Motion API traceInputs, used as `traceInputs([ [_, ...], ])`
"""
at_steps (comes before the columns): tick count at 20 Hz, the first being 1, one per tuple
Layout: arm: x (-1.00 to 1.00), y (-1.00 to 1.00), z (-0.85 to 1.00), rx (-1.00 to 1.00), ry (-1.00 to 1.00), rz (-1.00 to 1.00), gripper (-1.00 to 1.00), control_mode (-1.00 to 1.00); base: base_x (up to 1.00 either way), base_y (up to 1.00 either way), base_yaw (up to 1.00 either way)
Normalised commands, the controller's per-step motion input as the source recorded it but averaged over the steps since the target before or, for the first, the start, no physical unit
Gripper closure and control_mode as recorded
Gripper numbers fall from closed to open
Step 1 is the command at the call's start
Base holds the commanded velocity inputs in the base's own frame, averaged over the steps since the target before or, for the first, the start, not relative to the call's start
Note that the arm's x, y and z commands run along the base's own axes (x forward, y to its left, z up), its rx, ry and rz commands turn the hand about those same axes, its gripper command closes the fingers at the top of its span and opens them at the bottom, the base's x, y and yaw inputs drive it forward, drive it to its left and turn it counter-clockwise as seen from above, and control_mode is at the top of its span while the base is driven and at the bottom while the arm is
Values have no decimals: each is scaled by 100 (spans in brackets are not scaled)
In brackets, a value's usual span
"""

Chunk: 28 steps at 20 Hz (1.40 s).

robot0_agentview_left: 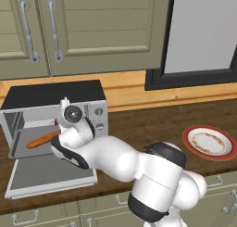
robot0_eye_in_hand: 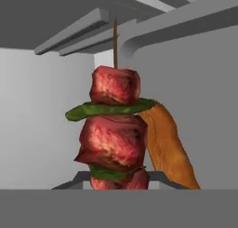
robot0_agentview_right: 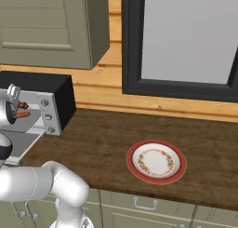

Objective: Pick up the kebab skewer and baguette bread, and place them inside the toaster oven. Close the toaster oven door and start by setting the timer.

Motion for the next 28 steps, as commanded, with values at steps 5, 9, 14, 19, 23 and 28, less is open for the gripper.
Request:
traceInputs([
  [5,-3,0,1,0,6,0,-100,-100,0,0,0],
  [9,-15,0,5,0,7,0,-100,-100,0,0,0],
  [14,-39,0,13,0,4,0,-100,-100,0,0,0],
  [19,-49,-1,15,0,2,0,-100,-100,0,0,0],
  [23,-38,-4,30,0,6,0,-100,-100,0,0,0],
  [28,-34,-3,20,-2,11,0,-100,-100,0,0,0],
])
